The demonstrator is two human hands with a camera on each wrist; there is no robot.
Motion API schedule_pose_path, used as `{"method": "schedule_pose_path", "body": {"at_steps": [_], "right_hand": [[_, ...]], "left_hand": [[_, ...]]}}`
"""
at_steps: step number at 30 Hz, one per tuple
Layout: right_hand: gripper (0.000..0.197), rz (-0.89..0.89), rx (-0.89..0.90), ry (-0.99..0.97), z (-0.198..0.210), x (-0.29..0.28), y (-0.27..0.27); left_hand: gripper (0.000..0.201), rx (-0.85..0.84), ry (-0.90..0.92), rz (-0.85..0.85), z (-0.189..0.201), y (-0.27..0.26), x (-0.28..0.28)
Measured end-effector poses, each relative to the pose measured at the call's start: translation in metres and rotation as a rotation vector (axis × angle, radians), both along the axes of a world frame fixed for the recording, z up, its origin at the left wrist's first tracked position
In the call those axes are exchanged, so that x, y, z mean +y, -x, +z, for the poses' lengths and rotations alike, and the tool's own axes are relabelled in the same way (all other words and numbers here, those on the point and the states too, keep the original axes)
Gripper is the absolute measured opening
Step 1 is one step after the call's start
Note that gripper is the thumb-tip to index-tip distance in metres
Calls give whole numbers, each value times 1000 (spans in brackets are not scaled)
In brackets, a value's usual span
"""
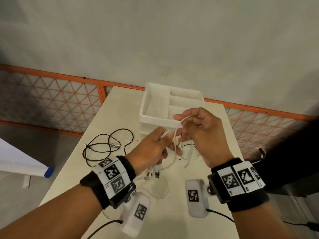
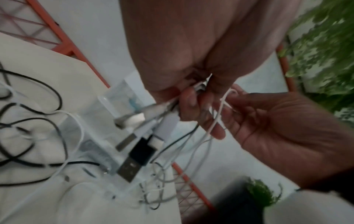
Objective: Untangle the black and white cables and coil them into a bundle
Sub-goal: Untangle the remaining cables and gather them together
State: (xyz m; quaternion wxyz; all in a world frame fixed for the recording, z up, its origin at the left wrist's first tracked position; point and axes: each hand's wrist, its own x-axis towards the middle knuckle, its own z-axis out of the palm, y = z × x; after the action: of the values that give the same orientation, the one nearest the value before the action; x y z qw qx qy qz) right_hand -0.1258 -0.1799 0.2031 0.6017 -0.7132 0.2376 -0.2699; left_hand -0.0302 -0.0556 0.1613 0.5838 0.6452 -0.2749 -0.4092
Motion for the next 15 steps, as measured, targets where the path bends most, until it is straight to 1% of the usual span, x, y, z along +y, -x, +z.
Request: {"method": "schedule_pose_path", "body": {"at_steps": [2,5,7,8,10,11,12,14,15], "right_hand": [[15,-141,-32,-22,0,-12,5],[18,-380,-55,-36,-3,-40,19],[18,-495,-41,9,-7,-58,27],[17,-520,-17,60,-11,-65,31],[13,-493,64,151,-20,-77,35],[17,-448,129,171,-26,-81,37],[29,-386,235,204,-31,-84,40],[64,-264,522,368,-38,-82,42],[73,-222,601,472,-39,-73,40]], "left_hand": [[17,-102,-100,-42,-18,-5,5],[17,-341,-295,-54,-45,-24,23],[17,-449,-437,-37,-56,-33,35],[17,-475,-485,-24,-59,-35,39],[16,-507,-509,-8,-56,-38,43],[17,-500,-496,3,-53,-39,42],[17,-456,-465,27,-47,-40,40],[16,-295,-378,79,-35,-42,34],[16,-216,-333,94,-28,-42,30]]}}
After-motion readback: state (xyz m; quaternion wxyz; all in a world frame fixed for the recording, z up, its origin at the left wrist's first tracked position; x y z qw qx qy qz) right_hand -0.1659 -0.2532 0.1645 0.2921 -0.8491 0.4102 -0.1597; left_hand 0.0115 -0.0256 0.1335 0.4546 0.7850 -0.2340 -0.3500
